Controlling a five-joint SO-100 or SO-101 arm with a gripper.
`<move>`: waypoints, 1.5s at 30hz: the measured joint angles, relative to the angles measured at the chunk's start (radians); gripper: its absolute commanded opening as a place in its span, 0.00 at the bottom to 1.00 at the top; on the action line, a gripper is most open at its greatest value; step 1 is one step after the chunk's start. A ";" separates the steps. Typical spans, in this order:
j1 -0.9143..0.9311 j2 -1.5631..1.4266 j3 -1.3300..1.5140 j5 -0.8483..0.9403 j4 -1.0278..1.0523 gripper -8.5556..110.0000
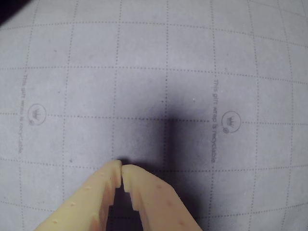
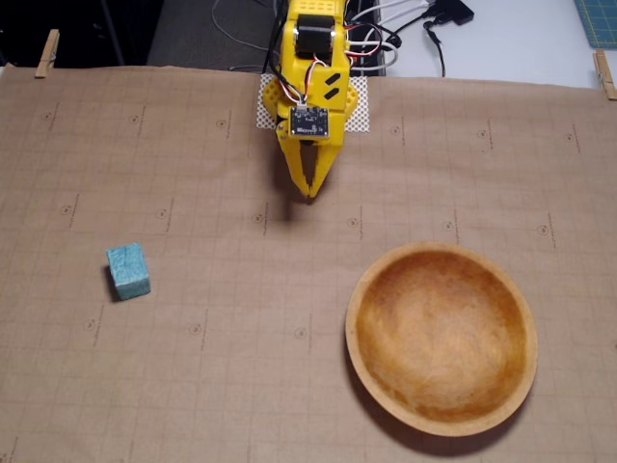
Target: Grasp a blue block and put it in the bowl.
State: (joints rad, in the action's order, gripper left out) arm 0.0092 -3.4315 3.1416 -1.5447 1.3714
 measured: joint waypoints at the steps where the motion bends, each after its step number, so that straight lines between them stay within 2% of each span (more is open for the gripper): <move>1: 0.000 0.000 0.000 0.000 0.000 0.04; 15: 0.000 0.000 -0.006 -0.020 -0.006 0.04; 33: 0.003 0.000 -0.371 -0.014 -0.006 0.04; 45: 0.003 0.000 -0.437 -0.014 -0.014 0.04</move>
State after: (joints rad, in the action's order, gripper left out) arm 0.0123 -3.4315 2.7044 -1.5585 1.3576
